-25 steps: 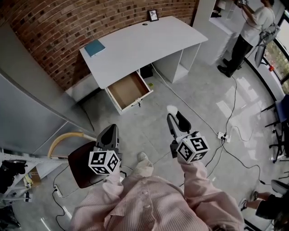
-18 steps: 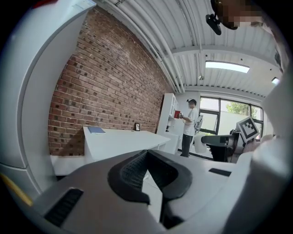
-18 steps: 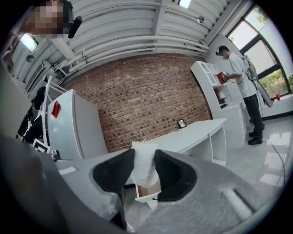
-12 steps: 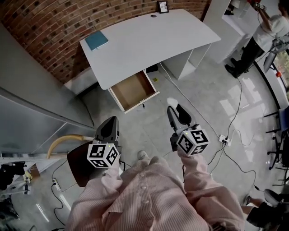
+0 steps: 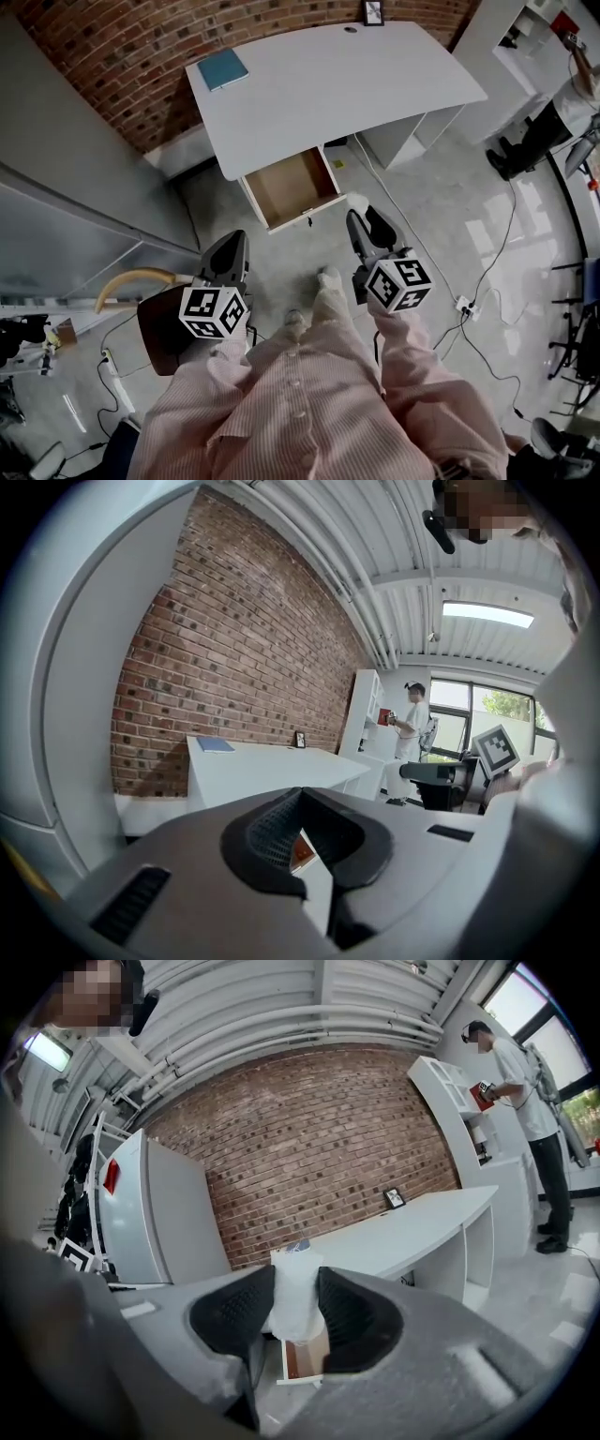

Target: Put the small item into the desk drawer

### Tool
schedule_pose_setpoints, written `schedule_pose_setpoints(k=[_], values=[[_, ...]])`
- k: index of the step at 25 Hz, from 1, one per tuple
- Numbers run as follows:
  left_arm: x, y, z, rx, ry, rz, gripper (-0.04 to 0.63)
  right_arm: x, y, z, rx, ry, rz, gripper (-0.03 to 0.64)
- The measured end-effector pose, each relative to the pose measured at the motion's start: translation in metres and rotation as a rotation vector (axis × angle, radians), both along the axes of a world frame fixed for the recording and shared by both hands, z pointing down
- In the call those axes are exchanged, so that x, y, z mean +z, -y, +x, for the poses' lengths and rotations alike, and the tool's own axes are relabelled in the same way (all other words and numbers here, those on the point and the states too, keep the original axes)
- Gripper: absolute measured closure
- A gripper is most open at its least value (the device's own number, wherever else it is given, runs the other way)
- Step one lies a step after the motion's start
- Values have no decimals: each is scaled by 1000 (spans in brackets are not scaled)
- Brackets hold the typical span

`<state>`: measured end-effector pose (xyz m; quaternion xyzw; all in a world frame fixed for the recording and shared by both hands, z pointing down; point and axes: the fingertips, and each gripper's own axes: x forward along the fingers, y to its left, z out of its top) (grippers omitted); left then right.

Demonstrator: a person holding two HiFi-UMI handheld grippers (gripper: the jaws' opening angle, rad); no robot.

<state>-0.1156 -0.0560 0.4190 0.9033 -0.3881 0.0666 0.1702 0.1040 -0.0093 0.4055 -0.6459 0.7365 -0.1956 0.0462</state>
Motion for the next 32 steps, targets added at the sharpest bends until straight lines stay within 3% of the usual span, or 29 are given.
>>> schedule_pose_setpoints(k=[6,18,32], values=[[29,32,8,-48,9,-54,597,33,50,3,-76,1,-53,471],[85,86,45,-229,28,-215,597,102,150,19,-332,-23,-232,471],[145,113,66,-429,31,-321,597,189,201,15,-631,-167,-381,471]])
